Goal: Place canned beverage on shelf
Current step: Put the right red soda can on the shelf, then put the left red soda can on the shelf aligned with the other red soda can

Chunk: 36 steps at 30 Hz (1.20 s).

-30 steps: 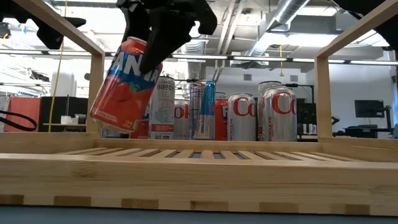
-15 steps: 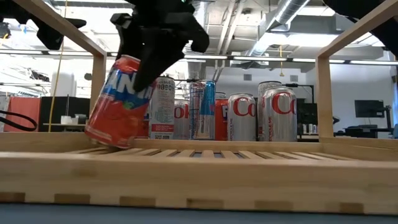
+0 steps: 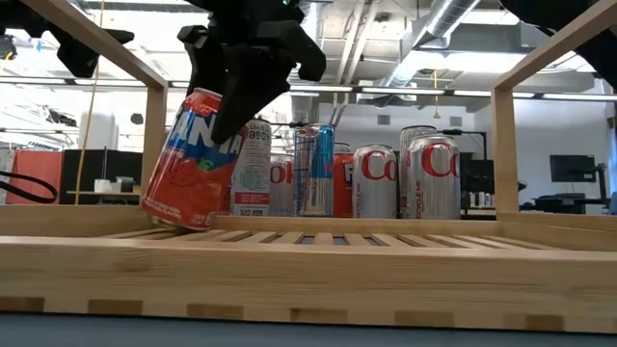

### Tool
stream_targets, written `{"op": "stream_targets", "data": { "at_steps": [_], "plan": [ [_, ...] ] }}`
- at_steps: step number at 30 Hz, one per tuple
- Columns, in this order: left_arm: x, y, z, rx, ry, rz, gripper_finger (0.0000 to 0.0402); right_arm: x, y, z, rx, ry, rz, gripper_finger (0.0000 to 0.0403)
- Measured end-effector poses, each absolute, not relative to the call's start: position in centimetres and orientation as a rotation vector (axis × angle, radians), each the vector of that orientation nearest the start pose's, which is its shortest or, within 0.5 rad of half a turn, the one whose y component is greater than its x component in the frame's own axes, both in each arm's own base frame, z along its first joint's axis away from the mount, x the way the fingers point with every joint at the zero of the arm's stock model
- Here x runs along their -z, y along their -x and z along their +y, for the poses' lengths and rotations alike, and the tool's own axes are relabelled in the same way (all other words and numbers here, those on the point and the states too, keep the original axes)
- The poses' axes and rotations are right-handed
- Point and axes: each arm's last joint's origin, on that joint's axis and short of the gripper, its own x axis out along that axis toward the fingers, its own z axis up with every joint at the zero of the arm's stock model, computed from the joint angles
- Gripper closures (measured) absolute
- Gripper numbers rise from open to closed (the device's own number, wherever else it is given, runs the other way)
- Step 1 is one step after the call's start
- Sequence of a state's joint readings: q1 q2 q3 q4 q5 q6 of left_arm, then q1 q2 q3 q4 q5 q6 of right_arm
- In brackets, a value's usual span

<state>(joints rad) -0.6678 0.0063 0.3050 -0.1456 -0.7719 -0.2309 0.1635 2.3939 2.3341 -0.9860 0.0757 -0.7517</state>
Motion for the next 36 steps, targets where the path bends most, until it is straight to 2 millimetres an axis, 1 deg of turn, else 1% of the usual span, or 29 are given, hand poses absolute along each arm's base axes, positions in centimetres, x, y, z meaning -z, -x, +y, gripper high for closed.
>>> {"op": "stream_targets", "data": {
  "at_steps": [3, 10, 13, 21, 27, 32, 36],
  "plan": [
    [-24.8, -6.0, -2.1, -0.090, 0.332, -0.127, 0.0053, -24.5, -50.4, 8.1, -0.457, 0.791, 0.966, 0.0144],
    [-24.8, -6.0, -2.1, -0.090, 0.332, -0.127, 0.0053, -24.5, -50.4, 8.1, -0.440, 0.768, 0.967, 0.0099],
    [-24.8, -6.0, -2.1, -0.090, 0.332, -0.127, 0.0053, -24.6, -50.4, 8.4, -0.441, 0.771, 0.958, 0.0090],
    [-24.8, -6.0, -2.1, -0.090, 0.332, -0.127, 0.0053, -24.7, -50.4, 9.4, -0.447, 0.780, 0.930, 0.0087],
    [-24.8, -6.0, -2.1, -0.090, 0.332, -0.127, 0.0053, -25.7, -50.5, 9.3, -0.398, 0.793, 0.909, 0.0086],
    [-24.8, -6.0, -2.1, -0.090, 0.331, -0.126, 0.0053, -26.1, -50.6, 8.8, -0.344, 0.732, 0.900, 0.0086],
    [-24.7, -6.0, -2.1, -0.089, 0.328, -0.121, 0.0053, -26.6, -50.7, 7.9, -0.257, 0.587, 0.898, 0.0086]
  ]
}}
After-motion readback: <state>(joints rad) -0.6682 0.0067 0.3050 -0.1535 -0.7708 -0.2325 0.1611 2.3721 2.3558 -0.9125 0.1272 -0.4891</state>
